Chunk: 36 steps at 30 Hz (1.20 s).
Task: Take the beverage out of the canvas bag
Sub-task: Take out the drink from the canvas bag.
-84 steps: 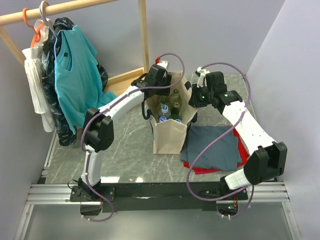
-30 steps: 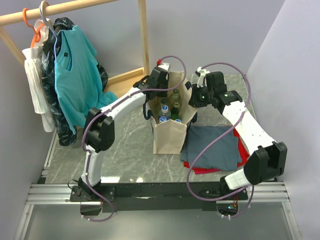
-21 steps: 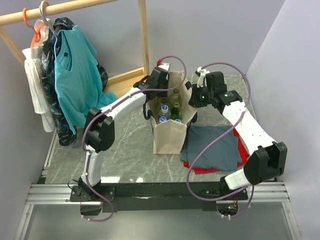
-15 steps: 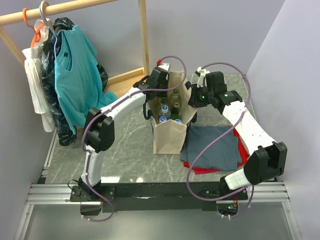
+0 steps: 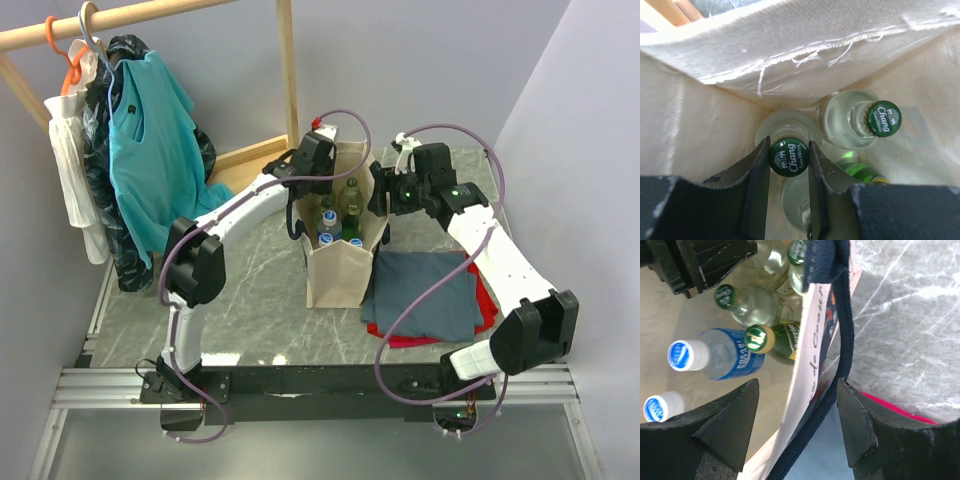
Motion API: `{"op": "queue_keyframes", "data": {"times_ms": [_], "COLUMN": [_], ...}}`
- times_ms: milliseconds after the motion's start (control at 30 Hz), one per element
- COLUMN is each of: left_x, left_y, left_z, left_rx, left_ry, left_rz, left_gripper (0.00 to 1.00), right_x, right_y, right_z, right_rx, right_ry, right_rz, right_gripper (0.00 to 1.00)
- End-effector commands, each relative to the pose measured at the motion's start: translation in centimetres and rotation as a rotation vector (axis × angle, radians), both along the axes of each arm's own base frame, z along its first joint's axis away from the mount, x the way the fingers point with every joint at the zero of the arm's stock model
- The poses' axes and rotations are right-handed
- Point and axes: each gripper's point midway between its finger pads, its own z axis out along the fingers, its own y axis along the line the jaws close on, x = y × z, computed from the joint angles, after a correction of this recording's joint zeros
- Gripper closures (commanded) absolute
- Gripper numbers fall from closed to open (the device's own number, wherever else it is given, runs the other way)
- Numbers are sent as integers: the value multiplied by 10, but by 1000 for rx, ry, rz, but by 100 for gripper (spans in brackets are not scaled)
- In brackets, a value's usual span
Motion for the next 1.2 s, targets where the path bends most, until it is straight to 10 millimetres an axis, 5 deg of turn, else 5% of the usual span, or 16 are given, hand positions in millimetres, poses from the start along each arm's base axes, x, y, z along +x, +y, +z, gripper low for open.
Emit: {"op": "queue_keyframes", "data": {"times_ms": [0, 767, 1167], "left_x": [-2, -27, -38], "left_y": [1, -4, -22], "left_z": [113, 144, 157], "left_rx": [-143, -188, -224], "left_ry": [-222, -245, -255], "left_rz": [-11, -65, -128], "left_gripper": [99, 99, 99], "right_x": [-1, 3, 19], "right_y": [5, -7, -3], "right_z": [57, 99, 119], "right_rx": [43, 53, 108], "right_ry": [-153, -280, -292], "right_rz": [6, -96, -155], "right_gripper": [29, 25, 10]}}
